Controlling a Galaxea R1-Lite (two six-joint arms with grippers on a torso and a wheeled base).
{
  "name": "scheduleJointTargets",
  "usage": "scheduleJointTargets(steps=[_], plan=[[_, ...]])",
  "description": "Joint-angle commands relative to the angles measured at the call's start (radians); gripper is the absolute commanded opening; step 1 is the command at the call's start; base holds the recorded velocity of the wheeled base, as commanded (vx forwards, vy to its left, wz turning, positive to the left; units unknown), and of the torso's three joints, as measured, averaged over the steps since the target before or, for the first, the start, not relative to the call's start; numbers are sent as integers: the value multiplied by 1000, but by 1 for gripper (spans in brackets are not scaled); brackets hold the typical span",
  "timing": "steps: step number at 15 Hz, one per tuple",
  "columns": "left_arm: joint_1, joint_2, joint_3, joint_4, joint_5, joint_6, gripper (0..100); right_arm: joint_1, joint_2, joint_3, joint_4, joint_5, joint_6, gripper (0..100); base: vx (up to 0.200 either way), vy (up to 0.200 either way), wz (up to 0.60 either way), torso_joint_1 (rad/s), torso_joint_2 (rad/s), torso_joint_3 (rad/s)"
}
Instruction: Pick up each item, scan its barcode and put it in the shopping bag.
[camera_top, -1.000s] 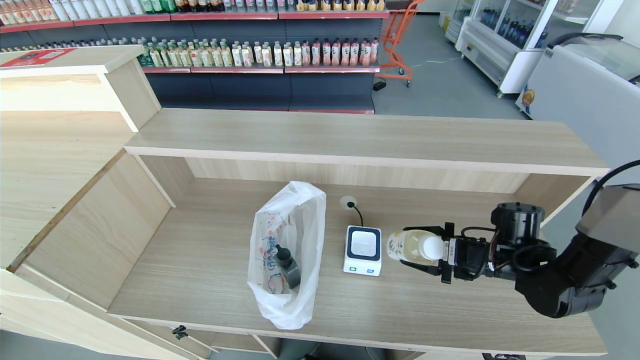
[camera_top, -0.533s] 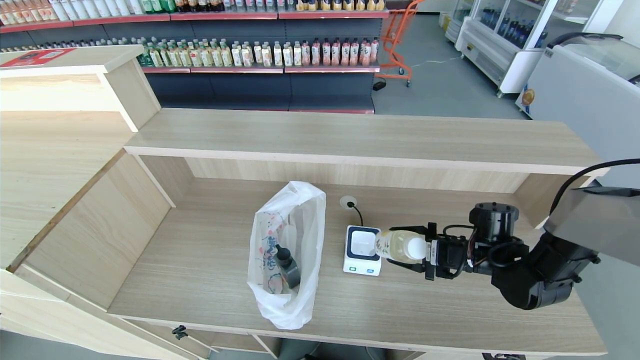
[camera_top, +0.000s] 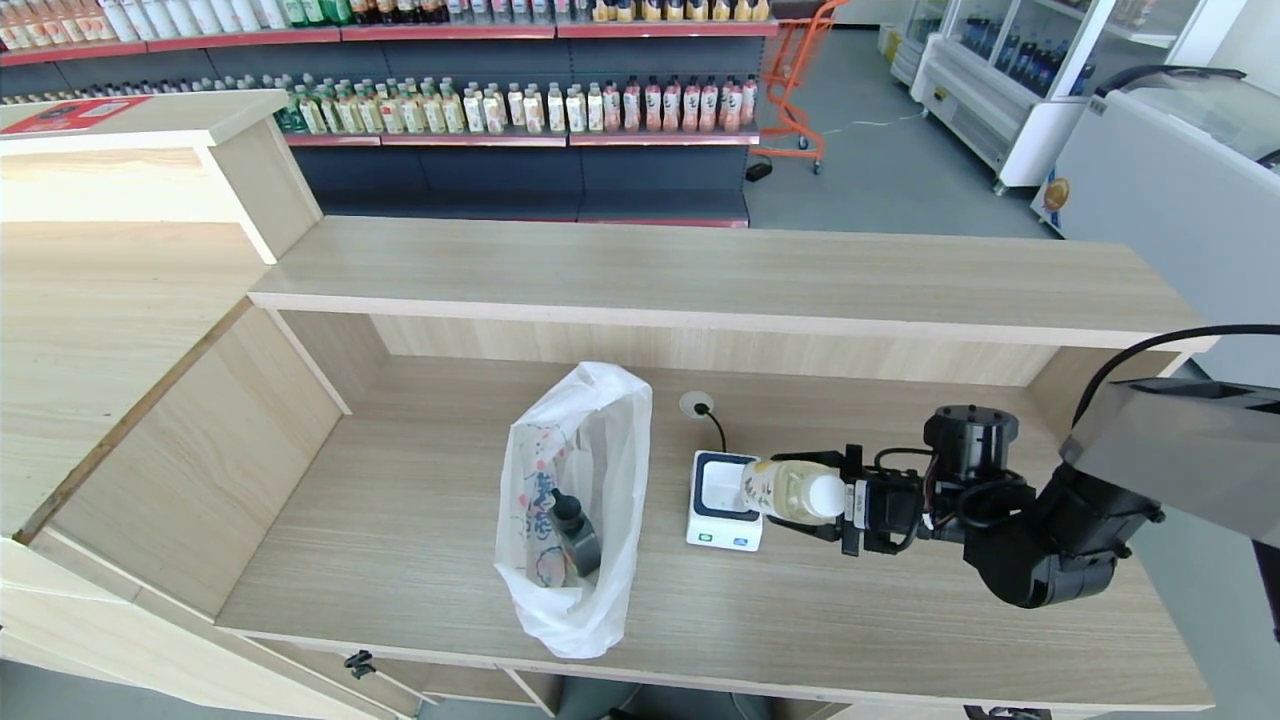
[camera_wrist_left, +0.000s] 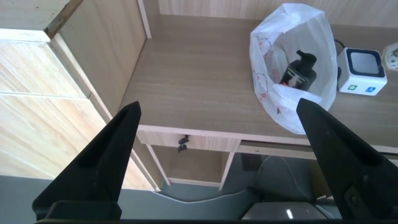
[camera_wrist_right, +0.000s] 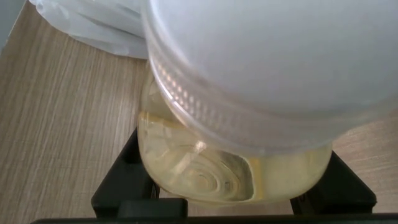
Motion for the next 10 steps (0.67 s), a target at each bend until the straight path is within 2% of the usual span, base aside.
scheduleJointTargets(steps=[1,5,10], plan=[[0,0,0,0,0,0,100,2,29,-32,-3,9,-2,0,0,0,0,0,0,0],[0,0,0,0,0,0,100,8,87,-104,-6,73,-3,0,0,0,0,0,0,0],[0,0,0,0,0,0,100,5,161,-167,-53,81,-6,0,0,0,0,0,0,0]])
